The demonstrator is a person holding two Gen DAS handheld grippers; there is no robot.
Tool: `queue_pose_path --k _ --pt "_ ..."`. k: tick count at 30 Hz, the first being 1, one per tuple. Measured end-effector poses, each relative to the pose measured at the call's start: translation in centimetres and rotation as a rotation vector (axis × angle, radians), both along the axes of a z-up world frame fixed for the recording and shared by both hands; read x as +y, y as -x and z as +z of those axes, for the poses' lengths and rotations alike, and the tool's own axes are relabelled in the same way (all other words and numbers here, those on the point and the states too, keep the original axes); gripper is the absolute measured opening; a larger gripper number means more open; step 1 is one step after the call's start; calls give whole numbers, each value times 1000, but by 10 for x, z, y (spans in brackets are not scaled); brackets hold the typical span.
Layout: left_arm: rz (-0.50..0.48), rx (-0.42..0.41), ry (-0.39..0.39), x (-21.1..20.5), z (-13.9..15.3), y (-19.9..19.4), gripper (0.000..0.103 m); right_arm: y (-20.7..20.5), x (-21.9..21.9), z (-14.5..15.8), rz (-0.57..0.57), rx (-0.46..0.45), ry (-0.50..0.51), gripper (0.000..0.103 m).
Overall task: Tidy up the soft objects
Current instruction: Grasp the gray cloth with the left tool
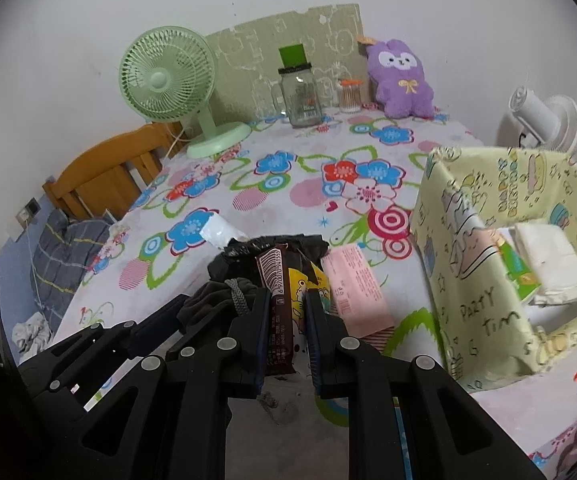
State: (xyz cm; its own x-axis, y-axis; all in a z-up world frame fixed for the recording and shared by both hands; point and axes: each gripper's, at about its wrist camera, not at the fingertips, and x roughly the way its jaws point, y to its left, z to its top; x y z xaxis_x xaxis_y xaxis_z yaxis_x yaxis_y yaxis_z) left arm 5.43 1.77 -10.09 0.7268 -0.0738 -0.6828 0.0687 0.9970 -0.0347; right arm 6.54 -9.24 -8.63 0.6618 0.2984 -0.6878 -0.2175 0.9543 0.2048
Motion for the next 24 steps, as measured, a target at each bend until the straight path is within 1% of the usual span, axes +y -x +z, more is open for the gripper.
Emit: queue_pose_path --k 9,15,24 --pt "10 -51 -3 -2 29 15 24 16 -2 29 0 -64 -2 20" --pt "11 -71 1 -4 44 20 24 24 -4 48 -2 -96 2 20" --pt "9 -111 4 -9 67 23 24 26 -8 72 -11 -138 10 20"
